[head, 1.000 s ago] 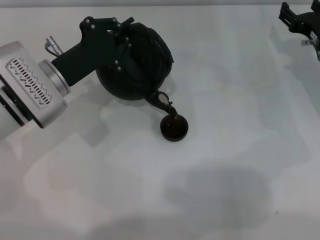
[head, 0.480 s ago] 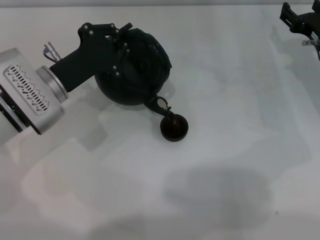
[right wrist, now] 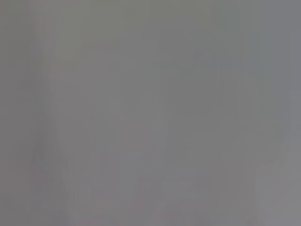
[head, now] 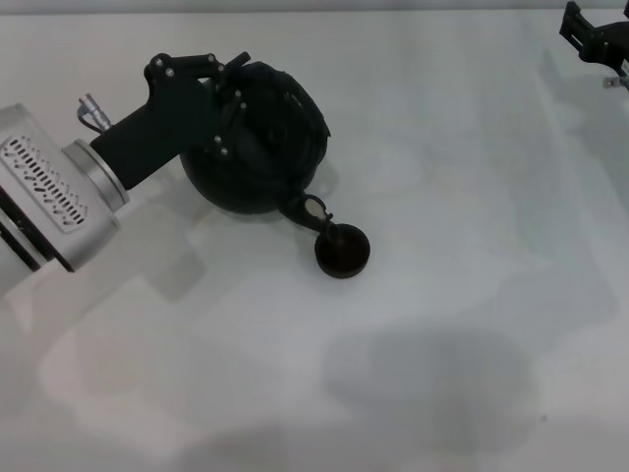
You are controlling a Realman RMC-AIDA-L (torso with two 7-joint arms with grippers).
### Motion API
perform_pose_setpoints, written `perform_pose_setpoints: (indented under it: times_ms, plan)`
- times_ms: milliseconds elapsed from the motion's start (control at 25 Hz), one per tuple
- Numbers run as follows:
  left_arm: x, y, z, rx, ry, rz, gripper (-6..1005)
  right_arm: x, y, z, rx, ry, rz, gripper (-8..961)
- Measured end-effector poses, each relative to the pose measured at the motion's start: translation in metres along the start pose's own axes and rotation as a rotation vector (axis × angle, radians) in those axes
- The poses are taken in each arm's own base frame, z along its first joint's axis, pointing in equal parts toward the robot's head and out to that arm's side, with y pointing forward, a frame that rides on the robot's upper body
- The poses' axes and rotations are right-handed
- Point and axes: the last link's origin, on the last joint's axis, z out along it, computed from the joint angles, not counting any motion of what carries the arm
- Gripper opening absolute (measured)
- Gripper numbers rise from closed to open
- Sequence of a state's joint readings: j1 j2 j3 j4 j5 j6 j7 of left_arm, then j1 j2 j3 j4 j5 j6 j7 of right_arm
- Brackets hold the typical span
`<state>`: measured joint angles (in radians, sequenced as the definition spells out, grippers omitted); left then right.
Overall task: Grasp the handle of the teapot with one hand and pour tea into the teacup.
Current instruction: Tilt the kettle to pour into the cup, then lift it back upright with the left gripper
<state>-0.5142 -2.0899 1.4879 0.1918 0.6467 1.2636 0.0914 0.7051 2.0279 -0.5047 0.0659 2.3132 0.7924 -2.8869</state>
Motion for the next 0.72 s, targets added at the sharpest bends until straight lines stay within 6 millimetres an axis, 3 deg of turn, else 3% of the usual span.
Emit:
perform_pose_setpoints:
  times_ms: [720]
  plan:
    - [-0.0019,-0.0064,-0.0018,0.062,-0.007,-0.159,99,0.0007,-0.0004,-0.0003,0.001,0.003,0.000,839]
